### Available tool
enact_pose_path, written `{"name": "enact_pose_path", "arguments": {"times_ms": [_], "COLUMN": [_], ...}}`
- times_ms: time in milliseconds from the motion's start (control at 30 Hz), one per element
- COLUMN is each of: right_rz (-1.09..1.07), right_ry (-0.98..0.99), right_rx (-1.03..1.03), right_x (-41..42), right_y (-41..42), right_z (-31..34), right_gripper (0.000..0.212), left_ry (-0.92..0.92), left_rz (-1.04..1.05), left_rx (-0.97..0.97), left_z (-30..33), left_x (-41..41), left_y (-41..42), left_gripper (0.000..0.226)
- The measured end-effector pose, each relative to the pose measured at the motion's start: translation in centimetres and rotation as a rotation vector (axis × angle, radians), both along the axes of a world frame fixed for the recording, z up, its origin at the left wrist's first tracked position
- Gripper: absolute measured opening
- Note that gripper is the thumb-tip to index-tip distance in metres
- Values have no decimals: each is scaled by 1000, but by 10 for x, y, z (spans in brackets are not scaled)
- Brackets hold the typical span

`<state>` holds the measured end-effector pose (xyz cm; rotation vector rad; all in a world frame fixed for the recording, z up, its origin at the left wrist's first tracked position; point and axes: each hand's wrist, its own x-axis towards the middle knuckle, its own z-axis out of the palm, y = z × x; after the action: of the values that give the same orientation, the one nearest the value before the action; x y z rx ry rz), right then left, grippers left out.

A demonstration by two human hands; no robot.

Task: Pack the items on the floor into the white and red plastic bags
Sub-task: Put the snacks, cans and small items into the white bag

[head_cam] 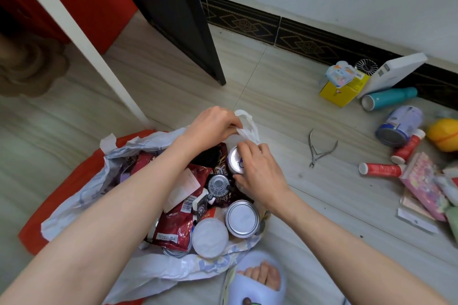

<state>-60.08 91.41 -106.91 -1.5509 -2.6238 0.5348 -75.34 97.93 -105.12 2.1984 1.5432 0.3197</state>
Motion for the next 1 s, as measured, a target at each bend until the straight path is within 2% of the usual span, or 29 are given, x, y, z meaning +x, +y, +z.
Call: {"name": "enact_pose_path", "arguments": {"times_ms": [167,267,400,500,600,733,833,1000], "right_rz": [-23,30,118,132,117,101,50,-125], "right_ry": [-25,-57,-108,-18,71,50,-17,-180], "right_rx": [19,-59,-29,-81,-132,-95,-52,-128], "right_x": [8,21,24,23,33,66,110,202], "right_y": [-3,-6,-9,-11,-9,-3,9,21], "right_z": [-3,-6,-13,-17,-11,2,17,30], "right_gripper": [59,60,69,68,53,59,58,55], "left_ry": [-61,-60,-97,-160,-156,-76,-33,-18], "left_rz": [43,50,94,195,254,153,43,-65], "left_rx": [-5,-67,-99,-134,-171,-67,30,-48], "left_z": [-2,-6,-8,-6,-5,-1,-1,-17], "left_x": [-1,2,3,6,12,27,58,134], "left_y": [-3,-8,-10,-11,-14,-18,-21,-22], "left_gripper": [13,15,15,14,15,22,35,49]}}
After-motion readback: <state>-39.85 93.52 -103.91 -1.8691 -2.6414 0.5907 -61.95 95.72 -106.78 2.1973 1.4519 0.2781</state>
